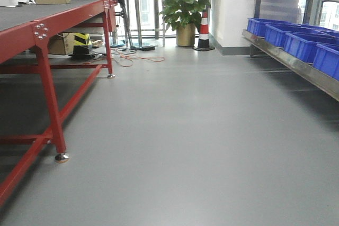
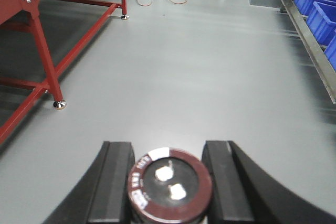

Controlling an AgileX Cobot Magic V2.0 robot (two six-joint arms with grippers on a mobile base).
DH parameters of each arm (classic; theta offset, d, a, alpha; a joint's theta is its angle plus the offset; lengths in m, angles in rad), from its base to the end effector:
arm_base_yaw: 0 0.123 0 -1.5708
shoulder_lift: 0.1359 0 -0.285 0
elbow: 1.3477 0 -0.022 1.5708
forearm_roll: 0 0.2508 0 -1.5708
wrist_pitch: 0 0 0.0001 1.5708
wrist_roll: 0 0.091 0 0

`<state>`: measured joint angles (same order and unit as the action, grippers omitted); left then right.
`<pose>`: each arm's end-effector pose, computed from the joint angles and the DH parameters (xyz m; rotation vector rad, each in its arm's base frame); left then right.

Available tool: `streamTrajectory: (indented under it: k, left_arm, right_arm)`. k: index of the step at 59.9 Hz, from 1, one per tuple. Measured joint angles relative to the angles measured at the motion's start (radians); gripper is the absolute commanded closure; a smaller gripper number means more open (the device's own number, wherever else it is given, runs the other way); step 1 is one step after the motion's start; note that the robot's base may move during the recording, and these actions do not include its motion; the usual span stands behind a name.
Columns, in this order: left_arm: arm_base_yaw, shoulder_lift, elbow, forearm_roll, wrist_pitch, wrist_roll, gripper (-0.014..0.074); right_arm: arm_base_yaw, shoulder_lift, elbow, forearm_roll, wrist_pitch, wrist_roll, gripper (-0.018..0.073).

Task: Place cylindrical capacitor in blue bin on shelf
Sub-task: 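Drive the base to the steel shelf of blue bins, holding both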

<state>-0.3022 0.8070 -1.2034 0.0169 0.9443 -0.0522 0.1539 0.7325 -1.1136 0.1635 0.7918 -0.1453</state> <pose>0.1205 -0.0363 0.4492 0.2554 2.0213 -0.2028 0.1126 0.0281 0.4451 -0.2525 1.8731 0.1943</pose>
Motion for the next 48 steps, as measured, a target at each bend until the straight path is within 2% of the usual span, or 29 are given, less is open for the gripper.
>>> streamTrajectory:
  k: [48]
  left_arm:
    - [0.000,0.000,0.000,0.000,0.000,0.000,0.0707]
  right_arm:
    - [0.000,0.000,0.000,0.000,0.000,0.000,0.0690]
